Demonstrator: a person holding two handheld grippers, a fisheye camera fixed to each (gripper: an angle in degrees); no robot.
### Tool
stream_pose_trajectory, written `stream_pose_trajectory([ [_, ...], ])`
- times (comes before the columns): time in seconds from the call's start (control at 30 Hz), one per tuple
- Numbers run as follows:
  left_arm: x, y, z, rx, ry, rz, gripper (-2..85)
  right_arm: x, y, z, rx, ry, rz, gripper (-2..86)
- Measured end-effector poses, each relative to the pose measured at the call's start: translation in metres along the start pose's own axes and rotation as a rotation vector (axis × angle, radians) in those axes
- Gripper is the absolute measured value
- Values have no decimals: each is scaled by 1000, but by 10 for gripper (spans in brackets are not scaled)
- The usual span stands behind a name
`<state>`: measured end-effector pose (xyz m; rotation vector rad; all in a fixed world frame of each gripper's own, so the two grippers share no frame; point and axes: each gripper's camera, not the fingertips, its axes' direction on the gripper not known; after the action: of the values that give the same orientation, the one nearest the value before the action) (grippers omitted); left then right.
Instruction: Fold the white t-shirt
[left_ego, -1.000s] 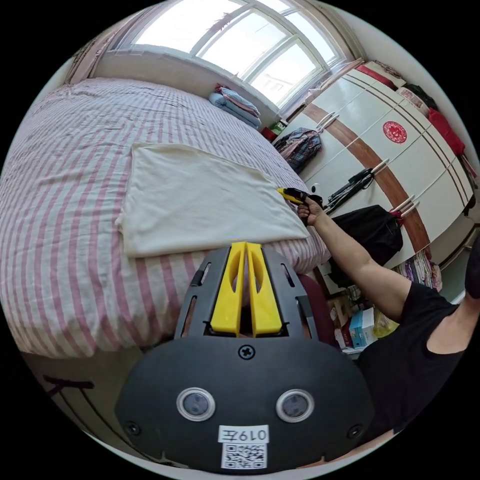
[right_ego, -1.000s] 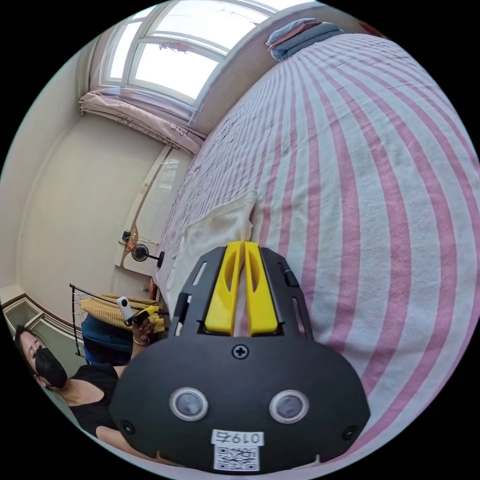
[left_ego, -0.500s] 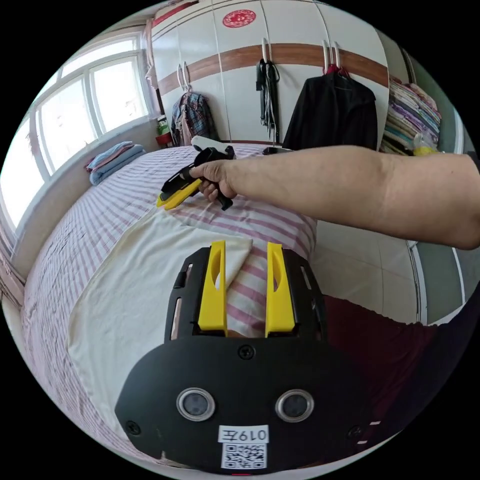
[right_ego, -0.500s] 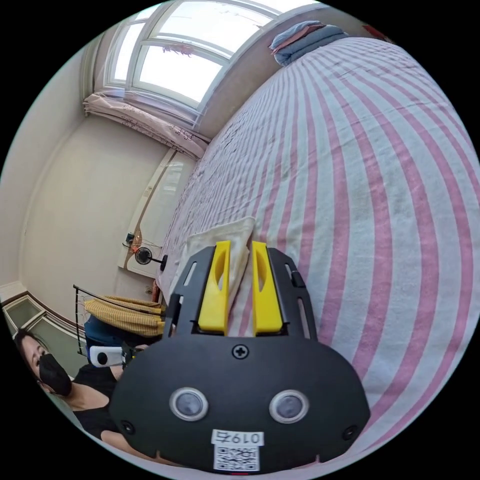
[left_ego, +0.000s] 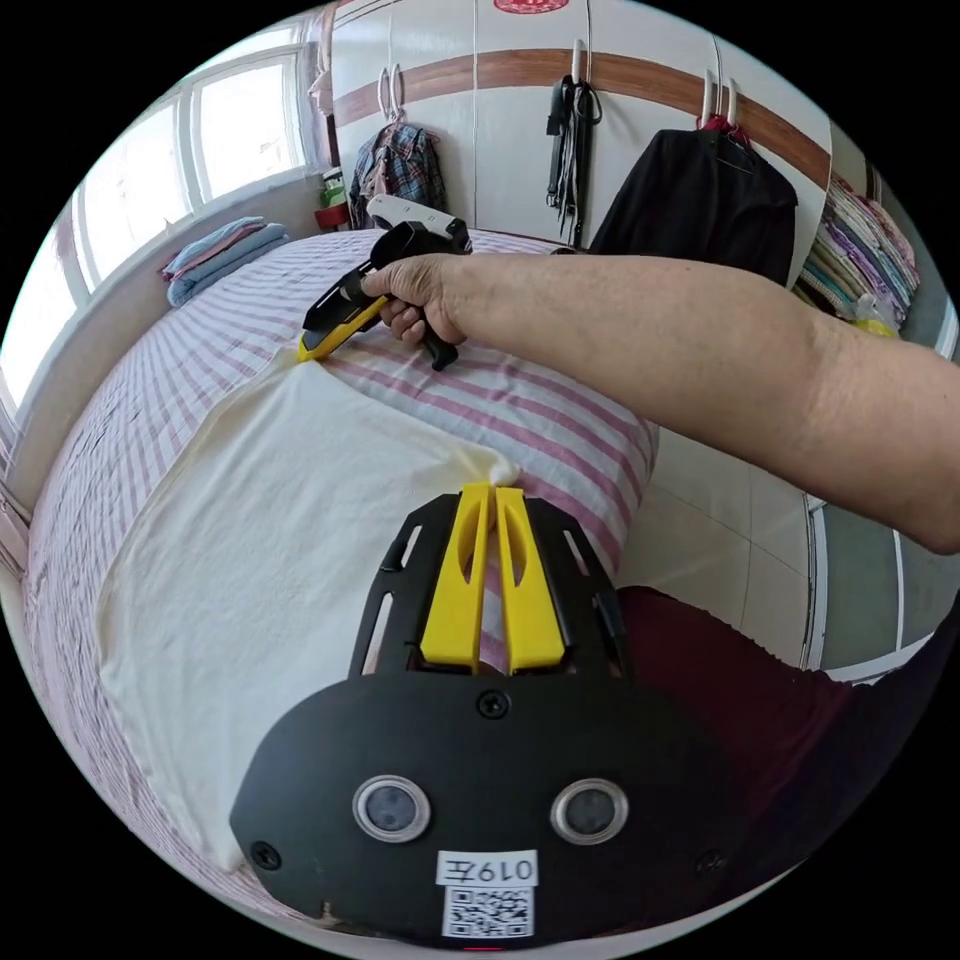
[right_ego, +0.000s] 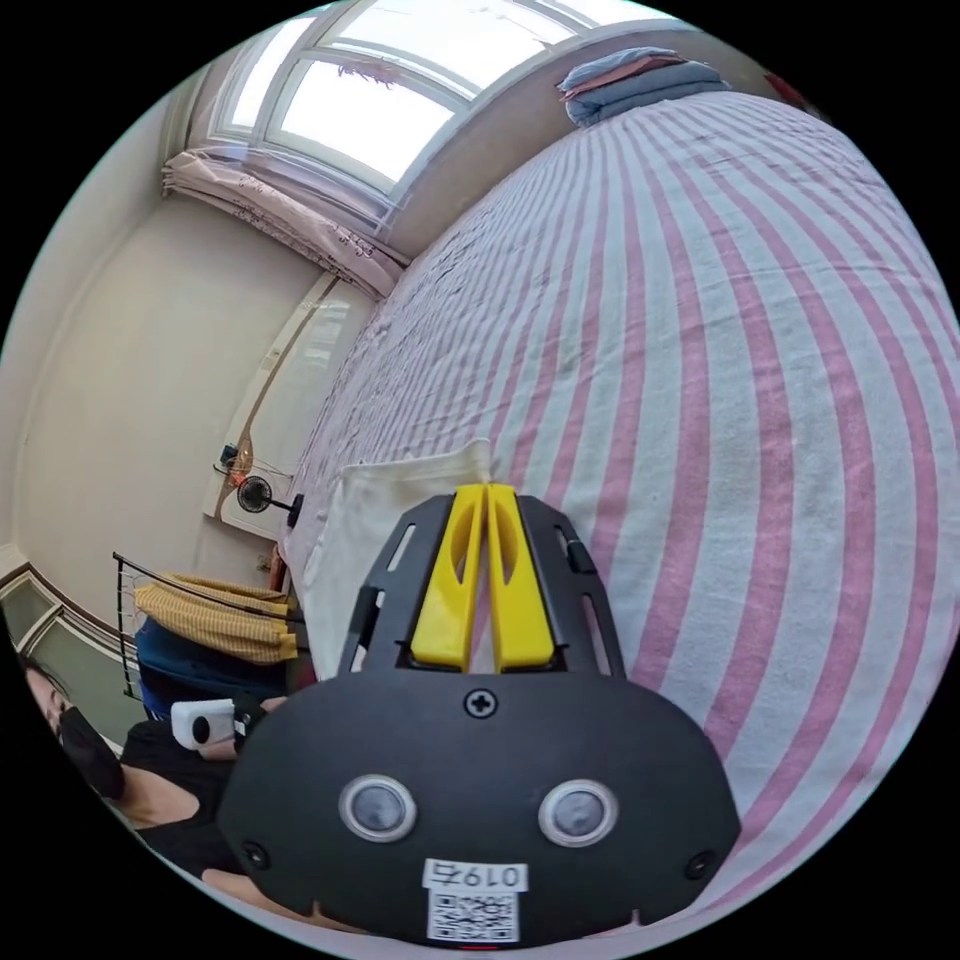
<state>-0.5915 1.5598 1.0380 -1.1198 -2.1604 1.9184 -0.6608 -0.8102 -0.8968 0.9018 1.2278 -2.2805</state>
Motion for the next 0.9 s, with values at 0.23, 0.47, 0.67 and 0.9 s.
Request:
stream_pose_trajectory([
  [0.23,-8,11,-29,6,67,-83,12,-25,46,17,3,-97,48,7],
  [0.47,-29,50,-75,36,174,-143,21,-71,102,25,-7,-76,54,45],
  [0.67,-46,142,-167,153,168,-176,15,-174,184,-7,189,17,-113,23],
  [0.9,-90,345,-317,397,-49,-425,10,-433,402,35,592,550,-504,20],
])
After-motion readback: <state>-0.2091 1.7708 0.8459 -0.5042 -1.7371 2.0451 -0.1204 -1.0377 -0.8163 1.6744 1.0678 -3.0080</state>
